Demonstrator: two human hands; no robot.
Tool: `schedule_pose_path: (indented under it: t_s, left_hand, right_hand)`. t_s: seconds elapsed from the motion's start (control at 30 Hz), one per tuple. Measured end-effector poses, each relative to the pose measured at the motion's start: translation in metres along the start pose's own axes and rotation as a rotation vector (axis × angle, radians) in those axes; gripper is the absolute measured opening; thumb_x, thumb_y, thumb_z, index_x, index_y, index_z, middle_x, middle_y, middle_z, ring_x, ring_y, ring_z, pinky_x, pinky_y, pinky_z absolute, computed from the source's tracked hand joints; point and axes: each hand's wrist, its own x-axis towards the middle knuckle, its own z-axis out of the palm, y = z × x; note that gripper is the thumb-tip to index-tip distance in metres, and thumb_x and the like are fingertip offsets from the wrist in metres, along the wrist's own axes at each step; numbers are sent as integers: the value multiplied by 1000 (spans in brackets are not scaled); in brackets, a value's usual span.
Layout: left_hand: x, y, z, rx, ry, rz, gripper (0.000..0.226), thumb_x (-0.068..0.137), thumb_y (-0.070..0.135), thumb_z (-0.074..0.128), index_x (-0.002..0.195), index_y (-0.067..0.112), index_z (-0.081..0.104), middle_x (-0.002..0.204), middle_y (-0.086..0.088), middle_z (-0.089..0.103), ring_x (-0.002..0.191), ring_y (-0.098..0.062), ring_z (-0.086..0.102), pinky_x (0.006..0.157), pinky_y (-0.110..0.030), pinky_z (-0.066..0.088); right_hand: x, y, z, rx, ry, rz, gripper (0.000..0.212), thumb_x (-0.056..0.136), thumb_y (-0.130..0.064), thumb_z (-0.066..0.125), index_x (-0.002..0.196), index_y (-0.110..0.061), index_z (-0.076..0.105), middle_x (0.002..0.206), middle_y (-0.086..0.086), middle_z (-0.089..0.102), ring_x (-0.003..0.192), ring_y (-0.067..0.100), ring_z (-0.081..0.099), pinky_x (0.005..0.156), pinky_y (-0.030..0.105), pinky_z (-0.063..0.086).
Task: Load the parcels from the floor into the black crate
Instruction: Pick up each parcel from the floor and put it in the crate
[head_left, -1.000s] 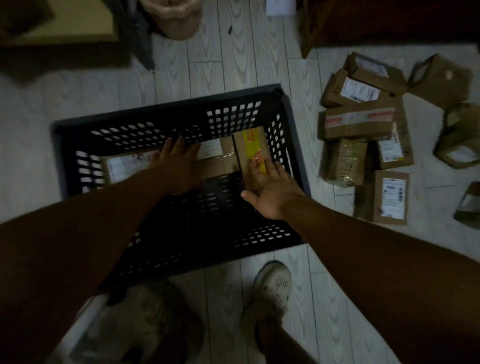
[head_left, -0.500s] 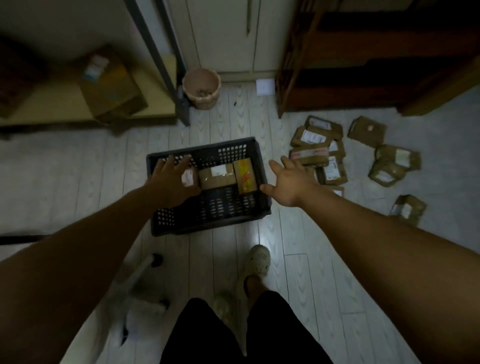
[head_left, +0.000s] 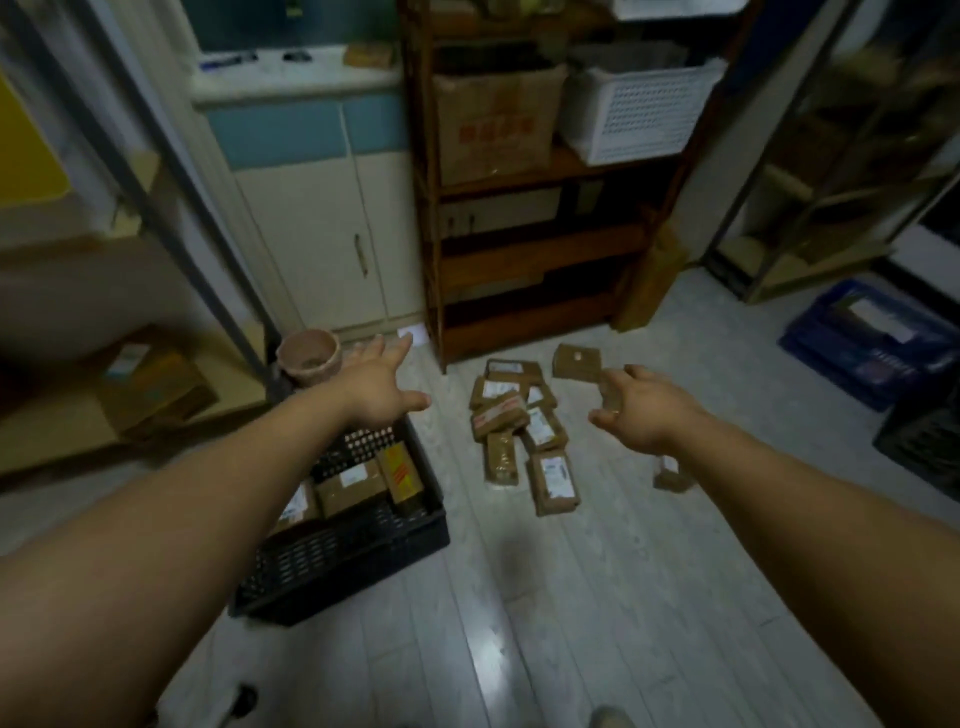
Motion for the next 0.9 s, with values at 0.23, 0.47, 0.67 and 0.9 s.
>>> schedule_pose_path:
  t_s: [0.23,0.47,0.67,0.9]
  left_hand:
    - [25,177,17,8,-3,85,88,85,55,54,147,36,-5,158,-4,-4,144,-30,-1,115,-45,10]
    - [65,274,36,14,-7,101,90,81,58,57,146,41,-3,158,-2,-3,144,-30,-4,114,-44,7]
    - [116,294,50,-28,0,95,88,81,57,57,146,42,1,158,-1,-1,144,-29,-3,114,-47,7]
    - [233,313,51,-121,-101,85,85,84,54,55,148,34,3,158,-5,-1,144,-31,-1,114,-45,11]
  right_hand:
    - [-29,173,-45,104,55,87,71,91,-50,49,149,-25,17,156,7,17,139,29,24,110,43,29]
    - [-14,299,-69,206,63,149,73,90,-51,50,149,-25,16,156,8,18,139,29,25,109,44,28]
    - [51,321,-70,235,18,125,76,88,-53,52,149,-25,17,155,8,21,138,30,27,109,45,28]
    - [154,344,-68,119,-102,111,76,89,-56,47,150,-25,13,155,8,17,139,29,25,111,42,27]
